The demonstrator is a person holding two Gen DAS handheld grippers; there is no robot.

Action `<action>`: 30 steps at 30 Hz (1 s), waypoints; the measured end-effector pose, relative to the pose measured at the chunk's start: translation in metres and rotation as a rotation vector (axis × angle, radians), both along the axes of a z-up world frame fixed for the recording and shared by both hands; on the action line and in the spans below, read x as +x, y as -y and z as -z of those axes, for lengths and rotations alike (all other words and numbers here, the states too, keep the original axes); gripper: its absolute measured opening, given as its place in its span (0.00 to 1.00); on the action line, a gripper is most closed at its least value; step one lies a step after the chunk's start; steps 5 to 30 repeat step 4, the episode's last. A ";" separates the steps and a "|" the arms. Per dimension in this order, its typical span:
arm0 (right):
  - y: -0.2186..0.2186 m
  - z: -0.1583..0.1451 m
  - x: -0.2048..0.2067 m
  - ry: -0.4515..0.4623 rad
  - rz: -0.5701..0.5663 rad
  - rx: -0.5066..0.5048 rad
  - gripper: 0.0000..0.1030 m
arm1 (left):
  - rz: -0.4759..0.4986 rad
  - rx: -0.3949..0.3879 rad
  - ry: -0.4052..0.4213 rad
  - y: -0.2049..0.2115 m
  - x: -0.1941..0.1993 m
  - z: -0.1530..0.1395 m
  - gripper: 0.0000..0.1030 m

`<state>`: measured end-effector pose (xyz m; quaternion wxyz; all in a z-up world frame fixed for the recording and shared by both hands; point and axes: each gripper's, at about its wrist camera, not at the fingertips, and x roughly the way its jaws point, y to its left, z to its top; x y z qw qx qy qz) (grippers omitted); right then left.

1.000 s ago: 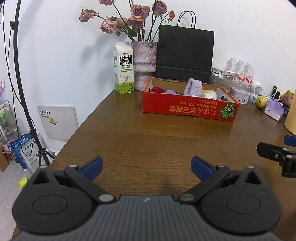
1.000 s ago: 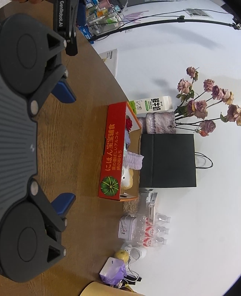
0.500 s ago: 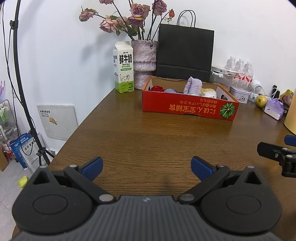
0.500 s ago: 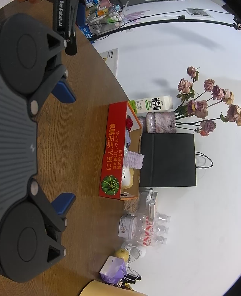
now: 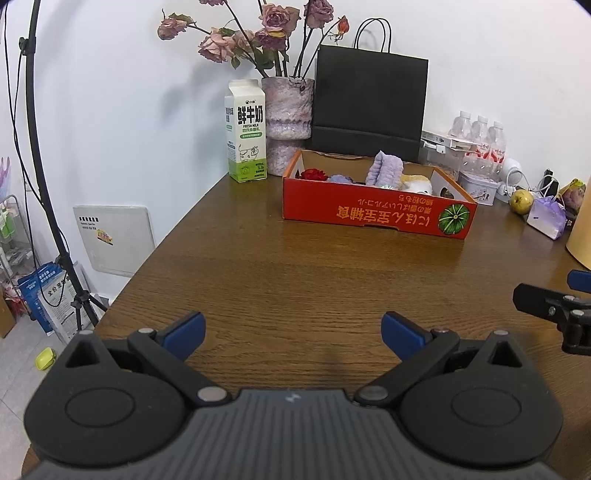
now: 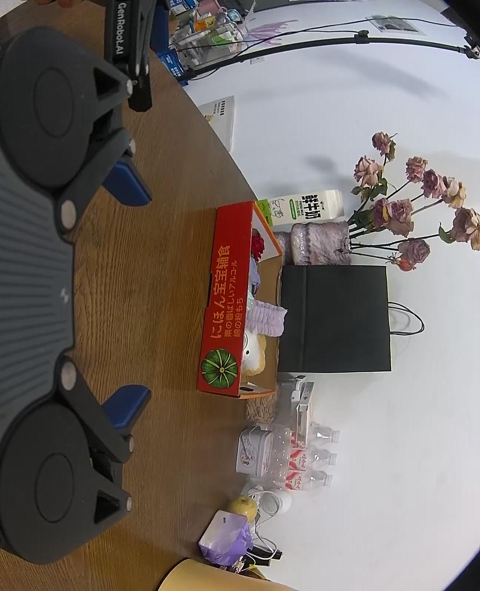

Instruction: Organize objects

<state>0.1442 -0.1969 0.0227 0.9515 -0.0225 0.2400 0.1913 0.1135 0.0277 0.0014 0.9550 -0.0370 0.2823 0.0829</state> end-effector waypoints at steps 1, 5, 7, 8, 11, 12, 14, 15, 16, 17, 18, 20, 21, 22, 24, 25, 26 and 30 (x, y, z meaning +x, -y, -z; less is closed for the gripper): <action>0.000 0.000 0.000 0.000 0.000 0.000 1.00 | 0.000 -0.004 0.003 0.000 0.001 0.000 1.00; 0.000 0.000 0.000 0.000 0.000 0.000 1.00 | -0.007 -0.006 0.008 -0.001 0.000 0.000 1.00; 0.000 0.000 0.000 0.000 0.000 0.000 1.00 | -0.007 -0.006 0.008 -0.001 0.000 0.000 1.00; 0.000 0.000 0.000 0.000 0.000 0.000 1.00 | -0.007 -0.006 0.008 -0.001 0.000 0.000 1.00; 0.000 0.000 0.000 0.000 0.000 0.000 1.00 | -0.007 -0.006 0.008 -0.001 0.000 0.000 1.00; 0.000 0.000 0.000 0.000 0.000 0.000 1.00 | -0.007 -0.006 0.008 -0.001 0.000 0.000 1.00; 0.000 0.000 0.000 0.000 0.000 0.000 1.00 | -0.007 -0.006 0.008 -0.001 0.000 0.000 1.00; 0.000 0.000 0.000 0.000 0.000 0.000 1.00 | -0.007 -0.006 0.008 -0.001 0.000 0.000 1.00; 0.000 0.000 0.000 0.000 0.000 0.000 1.00 | -0.007 -0.006 0.008 -0.001 0.000 0.000 1.00; 0.000 0.000 0.000 0.000 0.000 0.000 1.00 | -0.007 -0.006 0.008 -0.001 0.000 0.000 1.00; 0.000 0.000 0.000 0.000 0.000 0.000 1.00 | -0.007 -0.006 0.008 -0.001 0.000 0.000 1.00; 0.000 0.000 0.000 0.000 0.000 0.000 1.00 | -0.007 -0.006 0.008 -0.001 0.000 0.000 1.00; 0.000 0.000 0.000 0.000 0.000 0.000 1.00 | -0.007 -0.006 0.008 -0.001 0.000 0.000 1.00; 0.000 0.000 0.000 0.000 0.000 0.000 1.00 | -0.007 -0.006 0.008 -0.001 0.000 0.000 1.00; 0.000 0.000 0.000 0.000 0.000 0.000 1.00 | -0.007 -0.006 0.008 -0.001 0.000 0.000 1.00; 0.000 0.000 0.000 0.000 0.000 0.000 1.00 | -0.007 -0.006 0.008 -0.001 0.000 0.000 1.00; 0.000 0.000 0.000 0.000 0.000 0.000 1.00 | -0.007 -0.006 0.008 -0.001 0.000 0.000 1.00; 0.000 0.000 0.000 0.000 0.000 0.000 1.00 | -0.007 -0.006 0.008 -0.001 0.000 0.000 1.00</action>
